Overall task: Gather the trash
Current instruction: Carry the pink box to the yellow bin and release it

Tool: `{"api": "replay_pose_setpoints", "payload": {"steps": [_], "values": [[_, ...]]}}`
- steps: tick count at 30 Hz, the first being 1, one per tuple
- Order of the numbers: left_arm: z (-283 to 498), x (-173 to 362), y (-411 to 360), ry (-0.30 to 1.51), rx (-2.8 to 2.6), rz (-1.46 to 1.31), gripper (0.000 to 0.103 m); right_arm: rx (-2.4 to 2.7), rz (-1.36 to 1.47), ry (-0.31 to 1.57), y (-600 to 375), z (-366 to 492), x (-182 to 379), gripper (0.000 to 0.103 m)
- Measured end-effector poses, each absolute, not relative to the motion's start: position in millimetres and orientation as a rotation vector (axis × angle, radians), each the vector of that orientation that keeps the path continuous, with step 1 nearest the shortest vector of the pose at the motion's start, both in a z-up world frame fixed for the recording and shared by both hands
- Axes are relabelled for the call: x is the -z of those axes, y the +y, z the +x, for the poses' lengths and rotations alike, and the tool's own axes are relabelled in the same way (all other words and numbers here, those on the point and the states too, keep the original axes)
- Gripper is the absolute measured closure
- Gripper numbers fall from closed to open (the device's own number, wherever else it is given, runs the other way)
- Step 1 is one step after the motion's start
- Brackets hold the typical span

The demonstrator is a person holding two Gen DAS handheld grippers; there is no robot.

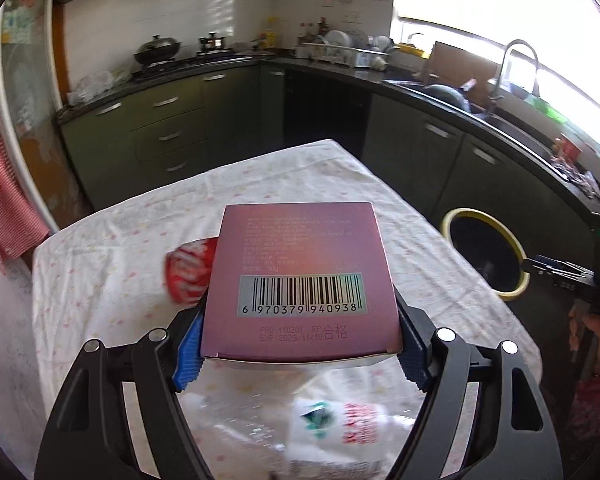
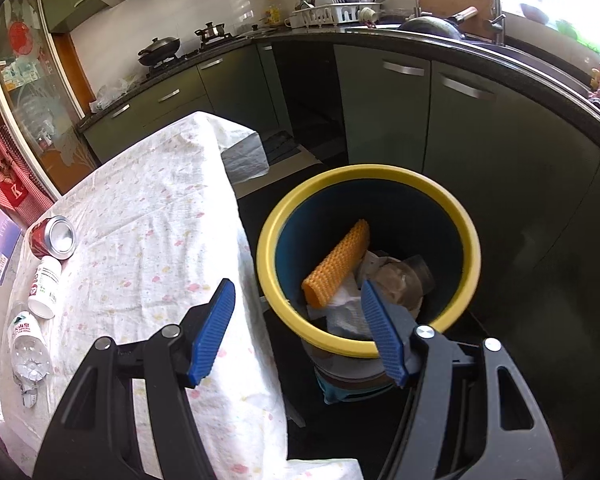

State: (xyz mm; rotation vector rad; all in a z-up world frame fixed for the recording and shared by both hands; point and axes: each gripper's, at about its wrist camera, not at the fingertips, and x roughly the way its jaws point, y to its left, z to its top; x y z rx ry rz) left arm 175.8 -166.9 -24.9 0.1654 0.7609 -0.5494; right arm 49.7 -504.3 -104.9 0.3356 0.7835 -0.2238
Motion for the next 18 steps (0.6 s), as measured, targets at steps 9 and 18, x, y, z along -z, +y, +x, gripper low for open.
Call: {"api": "replay_pose_setpoints", "payload": {"steps": [9,18], "values": [[162.1,19.1,-335.8,0.825,0.877,0.283,0.026,0.396,0.382,0.767,-560.5,7.6,117.1,0.041],[159.4,55.2,-493.1,0.922,1.011,0.372,0.026,0.412,0.458,0.758,-592.0,-20.1,135.8,0.041]]}}
